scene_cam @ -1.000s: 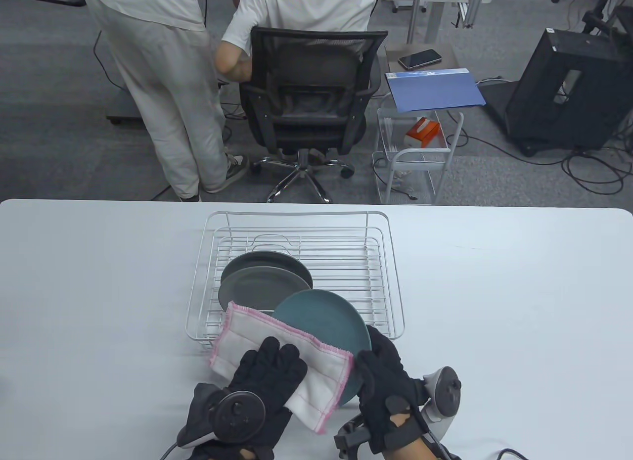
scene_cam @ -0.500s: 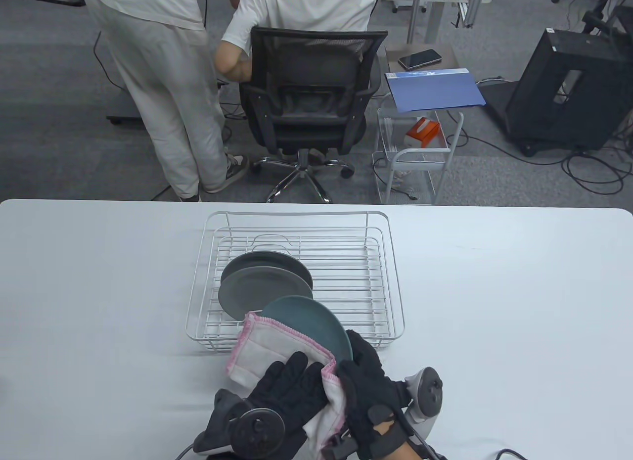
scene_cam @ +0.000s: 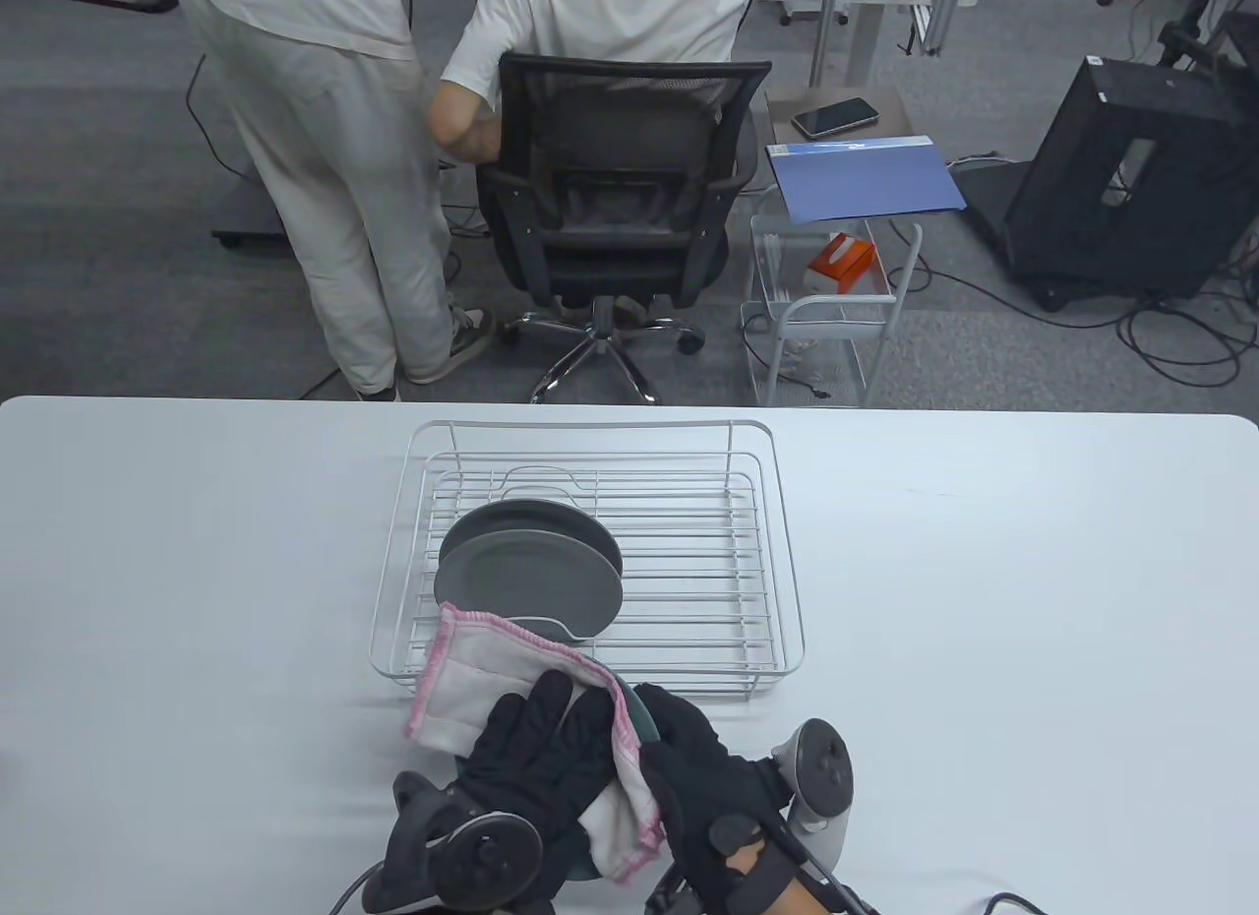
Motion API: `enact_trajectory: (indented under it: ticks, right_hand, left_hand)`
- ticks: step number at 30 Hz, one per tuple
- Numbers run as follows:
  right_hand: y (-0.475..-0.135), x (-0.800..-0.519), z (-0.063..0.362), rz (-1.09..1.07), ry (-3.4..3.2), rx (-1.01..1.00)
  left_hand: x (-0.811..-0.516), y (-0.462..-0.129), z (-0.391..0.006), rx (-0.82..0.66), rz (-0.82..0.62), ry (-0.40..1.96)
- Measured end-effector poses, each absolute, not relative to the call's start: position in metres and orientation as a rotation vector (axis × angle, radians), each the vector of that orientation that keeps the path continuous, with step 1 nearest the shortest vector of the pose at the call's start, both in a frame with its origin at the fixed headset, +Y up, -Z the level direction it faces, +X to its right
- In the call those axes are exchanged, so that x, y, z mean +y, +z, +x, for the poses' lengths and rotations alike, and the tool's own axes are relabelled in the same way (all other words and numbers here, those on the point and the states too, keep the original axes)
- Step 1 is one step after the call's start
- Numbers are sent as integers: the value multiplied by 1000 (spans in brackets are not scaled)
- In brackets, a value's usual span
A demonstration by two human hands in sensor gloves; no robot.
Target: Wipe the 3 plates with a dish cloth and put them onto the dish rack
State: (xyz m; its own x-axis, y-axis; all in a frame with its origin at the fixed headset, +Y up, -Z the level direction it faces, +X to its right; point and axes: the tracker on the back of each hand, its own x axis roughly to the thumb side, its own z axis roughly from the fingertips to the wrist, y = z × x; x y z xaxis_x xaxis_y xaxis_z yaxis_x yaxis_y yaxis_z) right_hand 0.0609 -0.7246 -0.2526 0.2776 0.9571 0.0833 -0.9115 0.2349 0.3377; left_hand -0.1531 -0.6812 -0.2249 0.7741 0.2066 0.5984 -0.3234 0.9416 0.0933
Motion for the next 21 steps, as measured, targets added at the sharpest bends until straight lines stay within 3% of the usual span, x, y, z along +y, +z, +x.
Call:
enact_trajectory:
  ticks: [13, 21]
  right_hand:
    - [-252, -715, 77, 283, 1257, 55]
    - [-254, -711, 97, 191, 1145, -79]
  left_hand:
    - [-683, -242, -181, -446, 191, 317]
    - [-689, -242, -172, -504, 85, 320]
